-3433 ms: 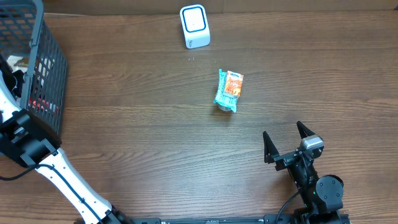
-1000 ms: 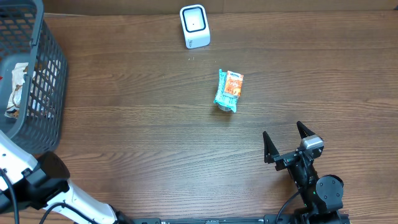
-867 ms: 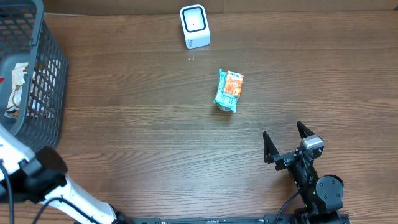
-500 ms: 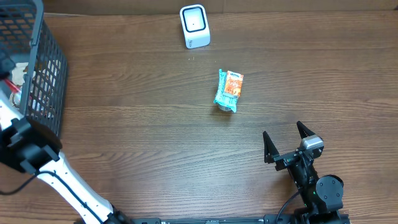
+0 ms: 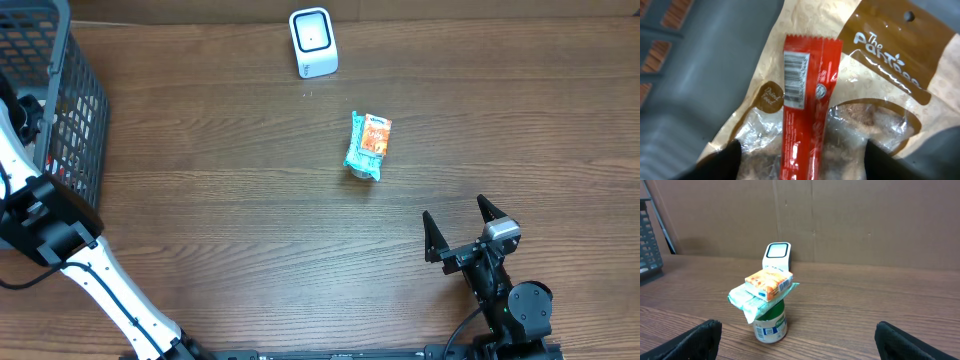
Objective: Scan the item barcode
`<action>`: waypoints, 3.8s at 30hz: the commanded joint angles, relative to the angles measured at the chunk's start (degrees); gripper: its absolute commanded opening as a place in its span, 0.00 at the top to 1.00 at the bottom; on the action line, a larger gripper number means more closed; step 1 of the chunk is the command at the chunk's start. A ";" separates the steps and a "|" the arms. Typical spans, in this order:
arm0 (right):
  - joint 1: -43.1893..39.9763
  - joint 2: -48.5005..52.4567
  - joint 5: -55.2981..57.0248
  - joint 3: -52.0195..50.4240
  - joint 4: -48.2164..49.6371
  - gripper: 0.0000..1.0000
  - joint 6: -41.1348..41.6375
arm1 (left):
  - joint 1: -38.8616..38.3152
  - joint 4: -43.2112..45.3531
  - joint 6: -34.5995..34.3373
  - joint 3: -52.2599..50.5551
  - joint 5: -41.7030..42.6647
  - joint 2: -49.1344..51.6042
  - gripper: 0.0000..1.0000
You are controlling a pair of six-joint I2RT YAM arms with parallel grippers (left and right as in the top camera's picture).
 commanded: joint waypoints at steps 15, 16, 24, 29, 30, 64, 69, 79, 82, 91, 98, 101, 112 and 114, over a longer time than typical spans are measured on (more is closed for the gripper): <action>-0.31 -0.57 0.04 -0.61 0.24 0.00 0.20 | -0.46 -1.27 20.33 0.35 5.84 2.03 0.00; -0.31 -0.57 0.04 -0.61 0.24 0.00 0.20 | -0.39 -1.36 21.03 0.35 6.80 2.03 0.00; -0.31 -0.57 0.04 -0.61 0.24 0.00 0.20 | 0.22 -2.27 17.38 0.37 5.70 2.03 0.00; -0.31 -0.57 0.04 -0.61 0.24 0.00 0.20 | 1.18 -3.41 17.31 0.35 5.09 2.03 0.00; -0.31 -0.57 0.04 -0.61 0.24 0.00 0.20 | 1.33 -3.85 17.31 0.35 5.18 2.10 0.00; -0.31 -0.57 0.04 -0.61 0.24 0.00 0.22 | 1.51 2.82 16.96 -16.74 6.01 1.86 0.96; -0.31 -0.57 0.04 -0.61 0.24 0.00 0.20 | 1.57 1.09 13.64 -12.70 5.99 0.26 0.96; -0.31 -0.57 0.04 -0.61 0.24 0.00 0.20 | 1.51 -2.80 4.76 4.02 5.99 -10.99 0.96; -0.31 -0.57 0.04 -0.61 0.24 0.00 0.20 | 1.51 -2.73 2.32 5.07 5.99 -16.81 0.96; -0.31 -0.57 0.04 -0.61 0.24 0.00 0.20 | -0.37 -9.64 -5.99 5.07 9.09 -33.14 0.96; -0.31 -0.57 0.04 -0.61 0.24 0.00 0.22 | -7.69 -20.33 -10.64 4.90 11.67 -36.41 0.96; -0.31 -0.57 0.04 -0.61 0.24 0.00 0.20 | -11.87 -21.64 -11.28 2.67 11.85 -36.17 0.96; -0.31 -0.57 0.04 -0.61 0.24 0.00 0.20 | -31.06 -19.93 -20.11 -17.11 7.04 -36.06 0.96; -0.31 -0.57 0.04 -0.61 0.24 0.00 0.20 | -34.05 -18.49 -22.88 -21.62 7.06 -36.06 0.96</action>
